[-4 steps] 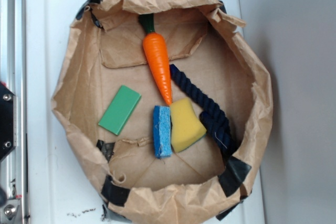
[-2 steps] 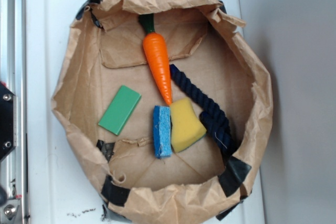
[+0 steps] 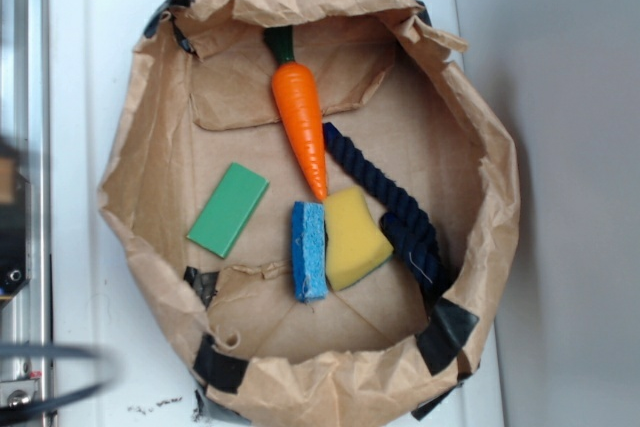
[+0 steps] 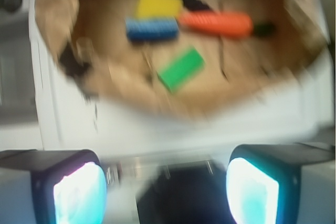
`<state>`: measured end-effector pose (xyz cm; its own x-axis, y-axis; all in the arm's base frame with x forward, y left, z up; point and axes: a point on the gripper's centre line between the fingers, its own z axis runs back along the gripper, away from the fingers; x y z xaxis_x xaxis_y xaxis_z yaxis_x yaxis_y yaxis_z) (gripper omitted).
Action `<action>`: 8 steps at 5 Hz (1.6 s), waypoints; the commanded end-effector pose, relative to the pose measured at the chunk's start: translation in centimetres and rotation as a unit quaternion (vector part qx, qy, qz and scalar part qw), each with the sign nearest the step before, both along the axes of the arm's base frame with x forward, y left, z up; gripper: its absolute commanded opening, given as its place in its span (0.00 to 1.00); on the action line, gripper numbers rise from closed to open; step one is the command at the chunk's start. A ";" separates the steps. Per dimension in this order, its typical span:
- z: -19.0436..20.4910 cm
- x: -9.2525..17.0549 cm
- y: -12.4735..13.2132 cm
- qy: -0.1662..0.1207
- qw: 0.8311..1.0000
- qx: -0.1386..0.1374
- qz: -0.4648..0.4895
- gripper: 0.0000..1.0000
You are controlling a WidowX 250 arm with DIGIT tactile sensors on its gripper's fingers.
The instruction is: Grab the carrot.
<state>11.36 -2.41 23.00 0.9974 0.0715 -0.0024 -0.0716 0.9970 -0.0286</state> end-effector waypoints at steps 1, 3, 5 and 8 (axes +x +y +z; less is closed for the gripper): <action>-1.2 3.5 -0.2 -0.024 0.998 0.011 0.054 1.00; -1.2 3.5 -0.2 -0.024 0.998 0.011 0.054 1.00; -2.5 7.3 -0.6 -0.030 0.997 0.012 0.073 1.00; -6.3 14.7 2.5 -0.066 0.940 0.005 0.334 1.00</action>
<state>25.88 -0.80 15.99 0.7353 0.6710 0.0953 -0.6697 0.7409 -0.0500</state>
